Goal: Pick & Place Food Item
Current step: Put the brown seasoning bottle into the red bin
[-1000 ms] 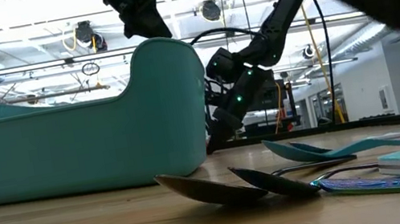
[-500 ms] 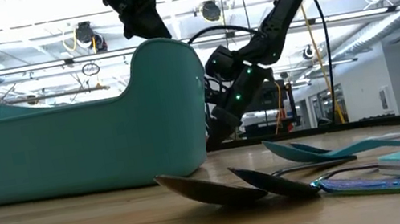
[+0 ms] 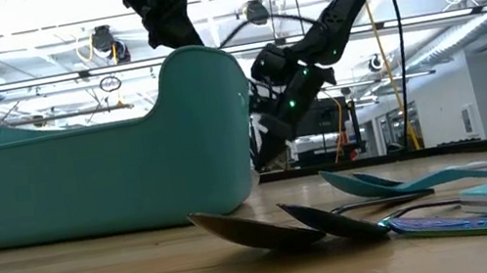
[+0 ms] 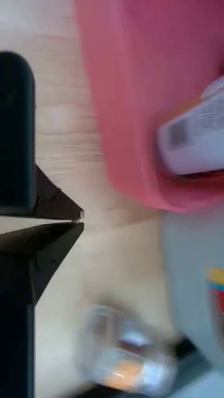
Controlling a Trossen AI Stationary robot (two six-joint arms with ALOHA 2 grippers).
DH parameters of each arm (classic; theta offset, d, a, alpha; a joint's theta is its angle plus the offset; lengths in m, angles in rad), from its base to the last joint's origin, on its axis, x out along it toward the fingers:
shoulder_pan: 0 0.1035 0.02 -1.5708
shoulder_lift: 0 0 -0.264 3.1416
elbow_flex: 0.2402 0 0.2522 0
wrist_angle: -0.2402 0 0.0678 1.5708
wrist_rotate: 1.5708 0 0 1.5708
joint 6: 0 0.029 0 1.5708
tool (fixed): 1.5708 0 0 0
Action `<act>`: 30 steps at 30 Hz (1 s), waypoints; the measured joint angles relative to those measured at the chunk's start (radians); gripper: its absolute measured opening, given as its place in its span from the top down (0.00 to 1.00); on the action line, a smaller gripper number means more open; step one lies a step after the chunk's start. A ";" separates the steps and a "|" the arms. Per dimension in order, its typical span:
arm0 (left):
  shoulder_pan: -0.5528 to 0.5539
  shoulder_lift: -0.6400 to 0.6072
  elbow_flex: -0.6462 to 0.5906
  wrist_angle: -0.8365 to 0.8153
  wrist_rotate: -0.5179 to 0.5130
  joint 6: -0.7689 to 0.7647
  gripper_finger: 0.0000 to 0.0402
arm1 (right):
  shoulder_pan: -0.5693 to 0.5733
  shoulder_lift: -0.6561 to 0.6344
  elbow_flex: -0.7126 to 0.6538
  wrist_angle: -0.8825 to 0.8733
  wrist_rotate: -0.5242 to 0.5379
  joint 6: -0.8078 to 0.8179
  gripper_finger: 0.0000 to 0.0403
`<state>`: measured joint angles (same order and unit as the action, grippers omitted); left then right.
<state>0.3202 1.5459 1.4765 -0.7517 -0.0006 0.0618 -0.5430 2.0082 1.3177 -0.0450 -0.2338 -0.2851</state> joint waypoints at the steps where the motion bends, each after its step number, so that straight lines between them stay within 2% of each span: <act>1: 0.000 0.000 0.000 0.000 0.000 0.007 0.69 | 0.000 -0.006 0.003 0.007 0.000 -0.012 0.96; 4: 0.008 0.000 0.000 0.005 0.000 0.012 0.69 | -0.009 -0.051 -0.001 -0.020 0.009 -0.056 0.86; 8: 0.039 -0.002 -0.013 0.029 0.041 0.013 0.69 | -0.043 -0.091 0.023 0.058 0.084 -0.071 0.65; 12: 0.080 -0.011 -0.073 0.081 0.137 0.021 0.69 | -0.113 -0.068 0.179 -0.072 0.036 0.010 0.45; 15: 0.106 -0.010 -0.106 0.089 0.170 0.019 0.69 | -0.140 0.004 0.287 -0.131 0.022 0.012 0.35; 18: 0.122 -0.010 -0.119 0.102 0.184 0.019 0.69 | -0.145 0.097 0.372 -0.198 -0.008 -0.011 0.32; 21: 0.124 -0.013 -0.121 0.097 0.185 0.016 0.69 | -0.140 0.152 0.405 -0.259 -0.030 -0.026 0.32; 23: 0.121 -0.028 -0.121 0.093 0.188 0.026 0.69 | -0.129 0.187 0.413 -0.233 -0.029 -0.055 0.34; 30: 0.110 -0.074 -0.121 0.097 0.189 0.046 0.69 | -0.105 0.216 0.411 -0.262 -0.056 -0.075 0.36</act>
<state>0.4301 1.4715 1.3560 -0.6551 0.1883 0.1074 -0.6476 2.2246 1.7290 -0.3069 -0.2893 -0.3603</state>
